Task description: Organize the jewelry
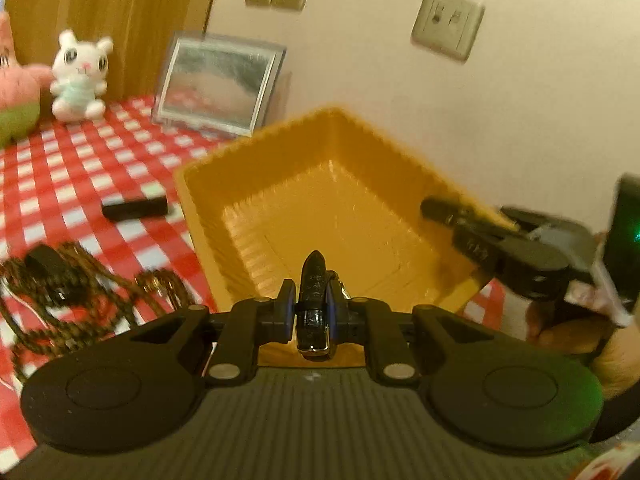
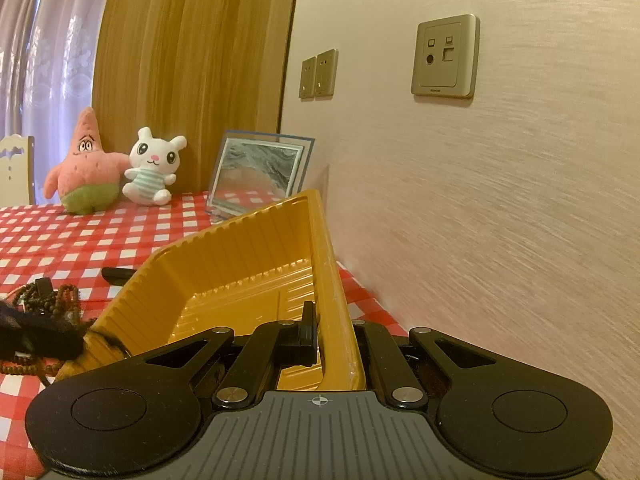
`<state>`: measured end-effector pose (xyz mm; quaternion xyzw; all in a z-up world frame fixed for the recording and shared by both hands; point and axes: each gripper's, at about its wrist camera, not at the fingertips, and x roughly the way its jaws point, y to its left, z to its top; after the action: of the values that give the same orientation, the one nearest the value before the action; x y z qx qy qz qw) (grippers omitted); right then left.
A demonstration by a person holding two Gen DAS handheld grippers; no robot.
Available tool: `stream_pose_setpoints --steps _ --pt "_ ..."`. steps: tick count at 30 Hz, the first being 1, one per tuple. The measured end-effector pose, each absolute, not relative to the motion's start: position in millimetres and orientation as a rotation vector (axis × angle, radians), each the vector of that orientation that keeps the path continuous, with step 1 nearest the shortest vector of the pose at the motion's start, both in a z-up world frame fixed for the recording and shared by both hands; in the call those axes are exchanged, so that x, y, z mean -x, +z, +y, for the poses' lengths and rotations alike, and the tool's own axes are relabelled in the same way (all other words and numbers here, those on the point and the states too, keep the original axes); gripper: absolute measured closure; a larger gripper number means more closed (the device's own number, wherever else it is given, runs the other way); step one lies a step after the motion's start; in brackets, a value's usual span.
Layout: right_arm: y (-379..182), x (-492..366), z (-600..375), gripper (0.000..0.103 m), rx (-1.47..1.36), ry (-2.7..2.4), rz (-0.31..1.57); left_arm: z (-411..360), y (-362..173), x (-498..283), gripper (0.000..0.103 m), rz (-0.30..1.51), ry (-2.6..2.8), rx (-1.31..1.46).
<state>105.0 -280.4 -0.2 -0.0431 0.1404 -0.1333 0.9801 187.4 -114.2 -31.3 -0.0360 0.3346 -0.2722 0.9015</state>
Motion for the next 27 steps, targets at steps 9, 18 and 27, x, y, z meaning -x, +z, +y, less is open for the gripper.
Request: stream_pose_setpoints --steps 9,18,27 --pt "-1 -106 -282 0.099 0.081 -0.269 0.282 -99 -28 -180 0.078 0.674 -0.554 0.138" --pt "-2 -106 -287 0.099 0.084 -0.292 0.276 -54 -29 -167 0.078 0.660 -0.416 0.101" --pt "-6 -105 -299 0.100 0.085 -0.315 0.276 -53 -60 -176 0.080 0.722 -0.413 0.018"
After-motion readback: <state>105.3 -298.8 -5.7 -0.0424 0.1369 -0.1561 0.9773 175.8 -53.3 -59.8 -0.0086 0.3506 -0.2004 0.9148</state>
